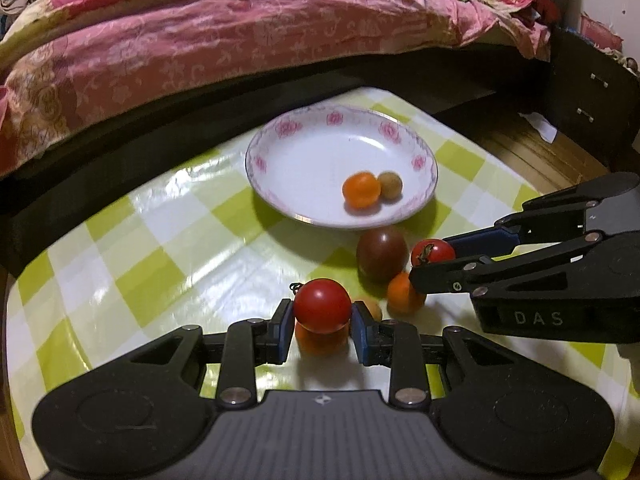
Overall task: Organize fruits
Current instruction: 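Carry both cherry tomatoes into the white plate and open both grippers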
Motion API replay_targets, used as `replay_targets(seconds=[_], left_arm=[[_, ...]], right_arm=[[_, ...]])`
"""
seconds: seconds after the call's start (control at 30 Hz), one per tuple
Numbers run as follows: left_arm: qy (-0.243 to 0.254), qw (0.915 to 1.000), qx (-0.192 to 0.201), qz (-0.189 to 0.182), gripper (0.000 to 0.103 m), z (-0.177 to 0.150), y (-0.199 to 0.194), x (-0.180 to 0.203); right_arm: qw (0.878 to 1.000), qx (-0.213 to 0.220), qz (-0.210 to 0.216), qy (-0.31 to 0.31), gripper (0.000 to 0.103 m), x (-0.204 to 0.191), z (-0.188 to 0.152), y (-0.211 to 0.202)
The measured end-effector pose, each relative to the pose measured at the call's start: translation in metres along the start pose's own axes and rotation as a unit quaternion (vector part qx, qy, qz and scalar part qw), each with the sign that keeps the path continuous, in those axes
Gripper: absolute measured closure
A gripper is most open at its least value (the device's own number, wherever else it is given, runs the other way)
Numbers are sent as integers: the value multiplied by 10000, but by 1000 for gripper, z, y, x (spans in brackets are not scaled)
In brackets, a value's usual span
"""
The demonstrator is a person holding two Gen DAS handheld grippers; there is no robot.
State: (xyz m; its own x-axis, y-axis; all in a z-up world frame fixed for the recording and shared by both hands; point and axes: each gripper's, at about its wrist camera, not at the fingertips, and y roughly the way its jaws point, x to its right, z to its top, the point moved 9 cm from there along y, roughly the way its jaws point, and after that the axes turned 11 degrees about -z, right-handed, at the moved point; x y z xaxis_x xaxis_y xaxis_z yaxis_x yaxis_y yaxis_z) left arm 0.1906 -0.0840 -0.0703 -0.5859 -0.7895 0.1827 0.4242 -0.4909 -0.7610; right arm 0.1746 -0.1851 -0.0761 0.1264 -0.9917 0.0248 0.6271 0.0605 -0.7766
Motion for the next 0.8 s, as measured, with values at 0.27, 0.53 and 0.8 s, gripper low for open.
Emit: replay_targets(seconds=[0.27, 0.53, 0.8], left_arm=[[76, 9998, 165, 63, 65, 27, 7, 5], [66, 9997, 216, 107, 66, 49, 26, 4], [-3, 9998, 160, 135, 66, 53, 43, -5]], right_arm=[[9995, 235, -97, 170, 78, 13, 20, 2], [9985, 292, -264, 390, 78, 32, 36, 17], [9980, 262, -334, 469, 78, 39, 42, 32]])
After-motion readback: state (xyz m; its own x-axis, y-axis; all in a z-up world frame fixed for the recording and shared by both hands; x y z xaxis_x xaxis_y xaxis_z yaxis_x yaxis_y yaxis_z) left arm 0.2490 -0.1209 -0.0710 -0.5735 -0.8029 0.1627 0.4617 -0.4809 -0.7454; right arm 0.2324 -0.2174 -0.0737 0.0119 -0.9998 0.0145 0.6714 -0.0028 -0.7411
